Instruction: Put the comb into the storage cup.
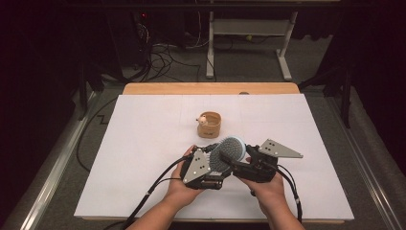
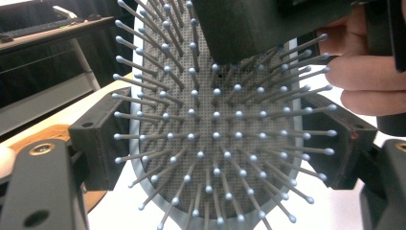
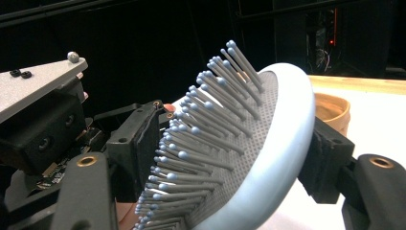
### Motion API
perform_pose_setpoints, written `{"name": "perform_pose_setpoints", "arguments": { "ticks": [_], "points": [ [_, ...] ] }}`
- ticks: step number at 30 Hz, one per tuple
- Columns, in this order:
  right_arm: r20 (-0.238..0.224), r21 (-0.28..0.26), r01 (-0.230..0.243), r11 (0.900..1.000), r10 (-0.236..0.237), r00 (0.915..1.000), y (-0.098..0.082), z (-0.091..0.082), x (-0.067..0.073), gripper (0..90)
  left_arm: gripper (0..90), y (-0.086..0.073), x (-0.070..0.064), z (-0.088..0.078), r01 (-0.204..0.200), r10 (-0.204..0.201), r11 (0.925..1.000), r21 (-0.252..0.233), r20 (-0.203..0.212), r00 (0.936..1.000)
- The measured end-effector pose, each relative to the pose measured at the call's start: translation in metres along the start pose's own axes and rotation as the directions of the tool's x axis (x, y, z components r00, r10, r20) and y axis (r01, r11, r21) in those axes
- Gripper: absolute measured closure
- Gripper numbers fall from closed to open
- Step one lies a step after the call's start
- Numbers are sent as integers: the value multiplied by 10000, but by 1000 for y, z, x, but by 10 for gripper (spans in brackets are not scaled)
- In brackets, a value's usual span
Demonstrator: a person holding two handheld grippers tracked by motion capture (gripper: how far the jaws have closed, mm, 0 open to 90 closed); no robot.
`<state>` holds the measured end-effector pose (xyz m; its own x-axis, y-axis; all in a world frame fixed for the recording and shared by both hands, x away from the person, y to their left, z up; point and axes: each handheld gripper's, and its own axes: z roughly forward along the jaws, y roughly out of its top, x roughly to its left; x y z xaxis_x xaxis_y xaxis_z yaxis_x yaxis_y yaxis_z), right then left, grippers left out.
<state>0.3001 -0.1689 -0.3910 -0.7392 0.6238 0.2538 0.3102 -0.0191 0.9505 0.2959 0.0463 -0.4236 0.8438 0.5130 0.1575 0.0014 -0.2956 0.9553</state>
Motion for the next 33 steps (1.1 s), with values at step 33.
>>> {"name": "perform_pose_setpoints", "arguments": {
  "ticks": [33],
  "points": [
    [-175, 99, -734, 9973, 735, 9971, 4, 0, -4, 435, 200, 1, 1, 1, 85, -84, 9999, 126, -51, 10000]
  ]
}}
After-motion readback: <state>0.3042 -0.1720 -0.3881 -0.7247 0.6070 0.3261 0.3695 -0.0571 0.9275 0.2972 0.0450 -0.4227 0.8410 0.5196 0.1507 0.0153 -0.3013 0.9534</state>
